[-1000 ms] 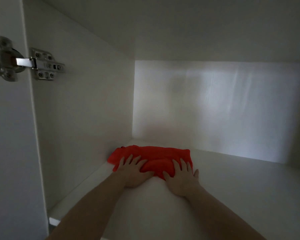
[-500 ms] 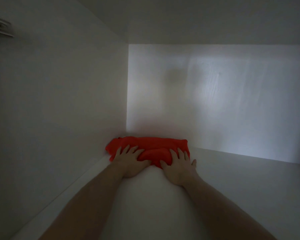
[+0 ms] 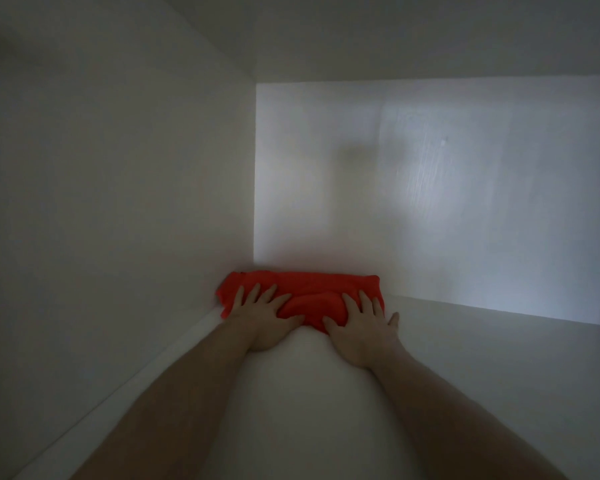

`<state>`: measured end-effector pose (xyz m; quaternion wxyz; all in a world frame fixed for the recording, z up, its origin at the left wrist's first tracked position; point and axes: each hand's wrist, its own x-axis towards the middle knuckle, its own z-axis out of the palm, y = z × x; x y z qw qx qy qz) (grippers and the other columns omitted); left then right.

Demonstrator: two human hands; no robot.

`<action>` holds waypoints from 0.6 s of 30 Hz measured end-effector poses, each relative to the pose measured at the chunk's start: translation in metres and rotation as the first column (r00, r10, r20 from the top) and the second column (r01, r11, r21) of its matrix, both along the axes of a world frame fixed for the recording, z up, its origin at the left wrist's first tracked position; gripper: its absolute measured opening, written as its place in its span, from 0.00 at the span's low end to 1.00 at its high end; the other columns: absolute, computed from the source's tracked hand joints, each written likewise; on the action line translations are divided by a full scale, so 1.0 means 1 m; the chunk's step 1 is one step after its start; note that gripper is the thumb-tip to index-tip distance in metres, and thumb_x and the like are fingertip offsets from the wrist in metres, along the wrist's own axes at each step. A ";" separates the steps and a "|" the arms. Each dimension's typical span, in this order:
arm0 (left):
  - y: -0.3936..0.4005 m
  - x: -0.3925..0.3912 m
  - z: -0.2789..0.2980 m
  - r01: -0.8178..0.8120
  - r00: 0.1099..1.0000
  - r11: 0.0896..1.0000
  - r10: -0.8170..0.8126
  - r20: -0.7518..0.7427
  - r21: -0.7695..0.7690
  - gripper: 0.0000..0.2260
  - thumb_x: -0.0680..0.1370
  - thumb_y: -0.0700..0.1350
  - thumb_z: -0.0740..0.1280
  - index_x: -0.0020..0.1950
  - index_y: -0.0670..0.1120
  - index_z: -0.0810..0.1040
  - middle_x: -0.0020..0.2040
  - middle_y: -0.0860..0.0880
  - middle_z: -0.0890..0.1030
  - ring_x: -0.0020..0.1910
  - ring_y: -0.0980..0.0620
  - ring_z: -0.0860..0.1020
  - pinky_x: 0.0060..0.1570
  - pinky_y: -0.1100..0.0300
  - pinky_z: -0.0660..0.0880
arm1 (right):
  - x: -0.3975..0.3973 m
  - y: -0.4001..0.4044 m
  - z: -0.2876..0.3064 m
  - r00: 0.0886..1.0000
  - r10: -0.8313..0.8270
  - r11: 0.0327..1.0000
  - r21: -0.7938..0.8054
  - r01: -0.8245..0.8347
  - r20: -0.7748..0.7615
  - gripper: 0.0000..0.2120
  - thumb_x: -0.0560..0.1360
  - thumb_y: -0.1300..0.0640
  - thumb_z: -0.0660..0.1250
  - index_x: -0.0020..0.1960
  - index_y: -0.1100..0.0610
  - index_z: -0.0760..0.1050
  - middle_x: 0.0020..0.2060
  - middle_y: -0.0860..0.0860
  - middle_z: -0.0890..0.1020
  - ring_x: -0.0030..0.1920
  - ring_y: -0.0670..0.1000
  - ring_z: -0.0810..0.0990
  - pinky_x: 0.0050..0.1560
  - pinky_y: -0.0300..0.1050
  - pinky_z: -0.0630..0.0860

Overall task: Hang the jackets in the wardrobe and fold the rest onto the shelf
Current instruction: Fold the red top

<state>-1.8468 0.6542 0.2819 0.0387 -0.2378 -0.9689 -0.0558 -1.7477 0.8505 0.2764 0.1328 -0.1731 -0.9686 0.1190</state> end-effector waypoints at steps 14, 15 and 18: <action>-0.022 0.070 -0.001 -0.142 0.988 0.989 0.143 -0.051 0.038 0.30 0.84 0.63 0.47 0.84 0.55 0.52 0.85 0.47 0.47 0.83 0.39 0.44 0.80 0.40 0.41 | 0.066 -0.023 0.010 0.998 -0.008 0.999 0.046 0.005 0.069 0.40 0.81 0.30 0.46 0.85 0.51 0.42 0.85 0.55 0.44 0.84 0.58 0.44 0.79 0.69 0.36; -0.029 0.080 -0.003 -0.139 0.990 0.988 0.141 -0.020 0.070 0.30 0.84 0.64 0.48 0.84 0.55 0.51 0.85 0.47 0.47 0.83 0.39 0.45 0.80 0.40 0.42 | 0.074 -0.023 0.010 0.995 0.003 0.998 0.059 -0.009 0.096 0.41 0.81 0.30 0.45 0.85 0.51 0.41 0.84 0.56 0.43 0.84 0.58 0.44 0.79 0.69 0.37; -0.051 0.115 -0.006 -0.102 0.995 0.992 0.101 0.011 0.068 0.32 0.83 0.66 0.48 0.85 0.55 0.47 0.85 0.47 0.45 0.83 0.40 0.44 0.80 0.40 0.42 | 0.099 -0.032 0.011 0.992 0.019 0.998 0.055 -0.026 0.127 0.42 0.81 0.29 0.45 0.85 0.52 0.39 0.84 0.56 0.41 0.84 0.58 0.44 0.79 0.68 0.37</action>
